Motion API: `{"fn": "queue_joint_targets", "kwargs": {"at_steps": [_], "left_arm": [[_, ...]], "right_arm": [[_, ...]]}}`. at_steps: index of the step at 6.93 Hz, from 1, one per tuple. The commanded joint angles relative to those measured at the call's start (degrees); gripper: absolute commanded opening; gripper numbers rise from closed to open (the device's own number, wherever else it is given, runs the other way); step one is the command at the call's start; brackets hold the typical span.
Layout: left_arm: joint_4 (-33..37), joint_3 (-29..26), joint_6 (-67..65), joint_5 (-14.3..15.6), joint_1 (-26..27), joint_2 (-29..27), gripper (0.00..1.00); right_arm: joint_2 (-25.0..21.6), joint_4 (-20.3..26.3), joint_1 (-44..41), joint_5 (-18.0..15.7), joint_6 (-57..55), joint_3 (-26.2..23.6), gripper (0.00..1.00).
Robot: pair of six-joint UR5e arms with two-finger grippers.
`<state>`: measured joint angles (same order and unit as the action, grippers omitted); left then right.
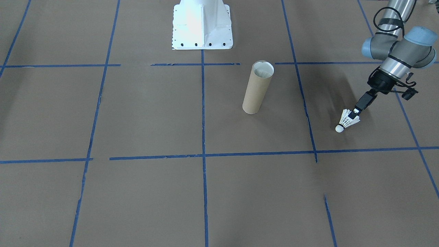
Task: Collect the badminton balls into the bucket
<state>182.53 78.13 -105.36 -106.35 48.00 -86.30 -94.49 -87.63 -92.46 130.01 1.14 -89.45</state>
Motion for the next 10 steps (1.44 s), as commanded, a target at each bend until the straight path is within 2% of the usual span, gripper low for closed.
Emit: {"fn": "queue_joint_targets", "kwargs": {"at_steps": [1,2,4,5,6,7,8,10], "left_arm": [[0.02,0.35,0.24,-0.35,-0.01,0.08,0.00],[0.02,0.62,0.33,-1.39,0.08,0.17,0.00],[-0.94,4.29,0.33,-11.02,0.43,2.18,0.00],[-5.03,6.49,0.51,-13.86,1.74,2.28,0.00],[-11.69,10.51,1.47,-16.32,3.92,2.28,0.00],[-18.45,14.55,3.39,-19.04,3.95,2.19,0.00],[-25.05,18.25,7.50,-19.16,4.38,2.19,0.00],[-45.75,28.87,18.73,-19.16,4.91,1.49,0.00]], "right_arm": [[0.01,0.00,0.00,-0.02,0.00,-0.02,1.00],[0.01,0.00,0.00,0.06,0.00,-0.03,1.00],[0.01,0.00,0.00,0.06,0.00,-0.03,1.00],[0.01,0.00,0.00,-0.02,0.00,-0.03,1.00],[0.01,0.00,0.00,-0.02,0.00,-0.03,1.00],[0.01,0.00,0.00,-0.02,0.00,-0.03,1.00],[0.01,0.00,0.00,-0.02,0.00,-0.03,1.00],[0.01,0.00,0.00,-0.02,0.00,-0.03,1.00]]}}
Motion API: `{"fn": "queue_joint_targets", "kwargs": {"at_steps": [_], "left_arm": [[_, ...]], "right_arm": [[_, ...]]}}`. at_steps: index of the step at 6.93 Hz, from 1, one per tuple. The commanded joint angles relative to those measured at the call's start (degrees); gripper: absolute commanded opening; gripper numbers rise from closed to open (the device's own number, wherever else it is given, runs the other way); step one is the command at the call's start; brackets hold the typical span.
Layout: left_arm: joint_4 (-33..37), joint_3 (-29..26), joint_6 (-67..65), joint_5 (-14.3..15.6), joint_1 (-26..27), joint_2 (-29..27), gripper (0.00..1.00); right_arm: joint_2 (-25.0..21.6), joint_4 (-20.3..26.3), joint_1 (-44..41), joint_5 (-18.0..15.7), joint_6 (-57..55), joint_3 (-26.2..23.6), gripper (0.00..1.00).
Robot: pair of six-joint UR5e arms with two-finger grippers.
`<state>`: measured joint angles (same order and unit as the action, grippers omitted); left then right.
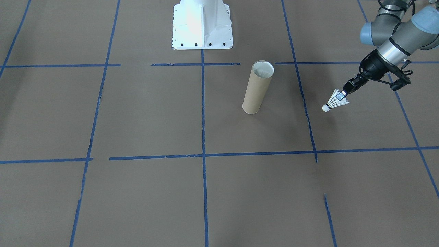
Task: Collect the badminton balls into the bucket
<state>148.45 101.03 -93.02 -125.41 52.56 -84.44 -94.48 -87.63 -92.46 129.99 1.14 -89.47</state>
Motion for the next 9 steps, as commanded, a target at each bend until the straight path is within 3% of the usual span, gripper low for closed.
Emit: {"fn": "queue_joint_targets", "kwargs": {"at_steps": [1,3,5,6,7,9], "left_arm": [[-19.87,10.02,9.32,-0.10,0.78,-1.50,0.00],[-41.89,16.89,15.64,0.08,1.92,-9.37,0.00],[-73.84,17.89,27.47,0.86,4.30,-28.14,0.00],[-86.54,18.24,30.93,4.87,4.74,-35.98,0.00],[-93.71,18.33,30.97,6.65,4.83,-41.19,0.00],[-105.85,21.30,30.97,6.85,4.30,-47.98,0.00]], "right_arm": [[0.00,0.00,0.00,0.00,0.00,0.00,1.00],[0.00,0.00,0.00,0.00,0.00,0.00,1.00],[-0.09,0.00,0.00,0.00,0.00,0.00,1.00],[0.00,0.00,0.00,0.00,0.00,0.00,1.00],[0.00,0.00,0.00,0.00,0.00,0.00,1.00],[0.00,0.00,0.00,0.00,0.00,0.00,1.00]]}}
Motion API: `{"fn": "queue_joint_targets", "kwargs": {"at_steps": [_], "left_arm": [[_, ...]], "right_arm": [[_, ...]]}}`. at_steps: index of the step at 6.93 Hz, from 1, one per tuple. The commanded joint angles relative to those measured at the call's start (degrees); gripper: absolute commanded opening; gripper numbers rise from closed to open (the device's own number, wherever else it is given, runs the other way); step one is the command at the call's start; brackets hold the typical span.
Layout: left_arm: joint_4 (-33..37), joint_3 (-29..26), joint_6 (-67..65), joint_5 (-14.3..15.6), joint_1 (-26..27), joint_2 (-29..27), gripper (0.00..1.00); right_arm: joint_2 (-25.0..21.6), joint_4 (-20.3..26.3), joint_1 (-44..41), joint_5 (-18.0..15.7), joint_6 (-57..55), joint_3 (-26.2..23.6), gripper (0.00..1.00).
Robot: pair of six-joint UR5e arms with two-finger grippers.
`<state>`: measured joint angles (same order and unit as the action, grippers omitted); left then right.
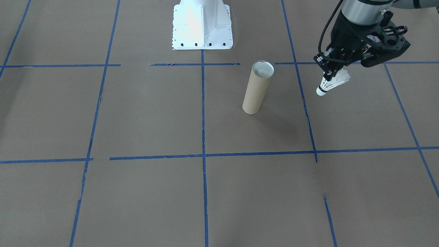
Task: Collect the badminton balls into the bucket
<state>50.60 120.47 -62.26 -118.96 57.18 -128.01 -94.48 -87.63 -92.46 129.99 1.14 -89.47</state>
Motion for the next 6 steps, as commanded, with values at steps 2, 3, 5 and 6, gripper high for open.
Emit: {"fn": "queue_joint_targets", "kwargs": {"at_steps": [2,3,5,6], "left_arm": [[-12.37,2.05,-0.49,0.48,-2.24,-7.87,0.00],[-12.81,1.96,-0.93,1.44,-3.73,-8.65,0.00],[-14.57,1.96,-5.65,4.42,-7.67,-10.07,0.00],[-14.57,1.18,-8.72,5.56,-9.79,-11.72,0.00]], "right_arm": [[-0.08,0.00,0.00,0.00,0.00,0.00,1.00],[0.00,0.00,0.00,0.00,0.00,0.00,1.00],[0.00,0.00,0.00,0.00,0.00,0.00,1.00],[0.00,0.00,0.00,0.00,0.00,0.00,1.00]]}}
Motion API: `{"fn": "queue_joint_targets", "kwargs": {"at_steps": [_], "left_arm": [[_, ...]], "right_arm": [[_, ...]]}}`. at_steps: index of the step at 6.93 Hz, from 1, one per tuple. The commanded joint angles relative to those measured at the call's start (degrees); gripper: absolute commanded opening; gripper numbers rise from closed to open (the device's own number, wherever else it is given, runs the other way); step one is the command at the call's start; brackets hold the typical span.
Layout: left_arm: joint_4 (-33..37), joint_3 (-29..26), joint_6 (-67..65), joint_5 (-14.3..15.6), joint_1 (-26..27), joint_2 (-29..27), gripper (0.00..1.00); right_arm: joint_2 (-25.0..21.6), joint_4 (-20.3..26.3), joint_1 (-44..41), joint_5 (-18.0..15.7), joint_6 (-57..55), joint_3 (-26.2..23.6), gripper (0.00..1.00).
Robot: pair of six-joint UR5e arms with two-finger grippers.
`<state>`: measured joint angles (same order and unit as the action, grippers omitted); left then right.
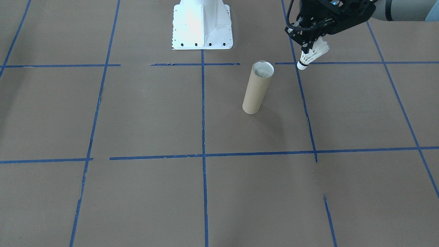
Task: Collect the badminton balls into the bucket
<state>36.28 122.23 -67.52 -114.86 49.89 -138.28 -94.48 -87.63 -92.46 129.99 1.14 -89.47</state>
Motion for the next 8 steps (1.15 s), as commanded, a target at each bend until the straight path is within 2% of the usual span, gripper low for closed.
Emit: {"fn": "queue_joint_targets", "kwargs": {"at_steps": [1,4,6,8], "left_arm": [[-0.33,-3.12,-5.41,2.53,-3.91,-3.55,0.00],[-0.69,-6.29,-7.97,3.94,-7.52,-5.93,0.00],[-0.69,-11.30,-8.06,4.03,-8.32,-8.84,0.00],[-0.69,-11.49,-8.06,4.03,-9.02,-8.49,0.00]], "right_arm": [[0.00,0.00,0.00,0.00,0.00,0.00,1.00],[0.00,0.00,0.00,0.00,0.00,-0.09,1.00],[0.00,0.00,0.00,0.09,0.00,0.00,1.00],[0.00,0.00,0.00,0.00,0.00,0.00,1.00]]}}
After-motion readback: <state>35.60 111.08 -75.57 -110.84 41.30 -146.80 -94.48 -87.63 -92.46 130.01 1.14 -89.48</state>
